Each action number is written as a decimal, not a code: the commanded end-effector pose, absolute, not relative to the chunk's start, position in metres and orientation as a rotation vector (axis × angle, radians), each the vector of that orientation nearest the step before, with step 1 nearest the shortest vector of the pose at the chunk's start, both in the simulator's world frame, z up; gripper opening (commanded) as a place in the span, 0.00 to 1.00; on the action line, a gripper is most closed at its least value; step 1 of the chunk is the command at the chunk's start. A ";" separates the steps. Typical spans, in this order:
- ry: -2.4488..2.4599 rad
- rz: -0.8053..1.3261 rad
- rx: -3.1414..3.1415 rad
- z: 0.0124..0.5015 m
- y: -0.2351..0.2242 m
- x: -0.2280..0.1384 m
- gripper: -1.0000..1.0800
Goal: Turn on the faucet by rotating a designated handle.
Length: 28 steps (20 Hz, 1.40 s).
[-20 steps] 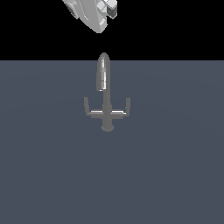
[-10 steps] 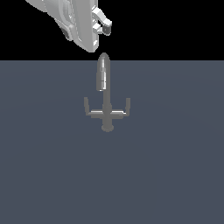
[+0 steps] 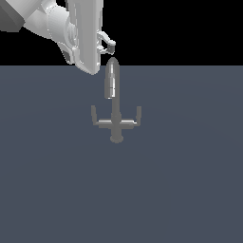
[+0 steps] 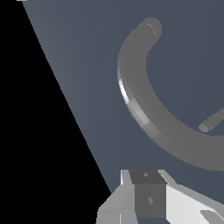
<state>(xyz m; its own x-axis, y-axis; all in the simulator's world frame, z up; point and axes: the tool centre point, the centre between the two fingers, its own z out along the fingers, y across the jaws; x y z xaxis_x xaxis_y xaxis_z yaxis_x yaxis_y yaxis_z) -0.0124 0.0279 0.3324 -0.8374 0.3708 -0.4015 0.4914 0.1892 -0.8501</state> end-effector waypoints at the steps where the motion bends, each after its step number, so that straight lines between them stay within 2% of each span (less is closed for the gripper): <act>1: 2.373 -1.789 0.748 0.323 0.032 -0.005 0.00; 28: 2.558 -2.261 -0.366 0.209 0.080 0.053 0.00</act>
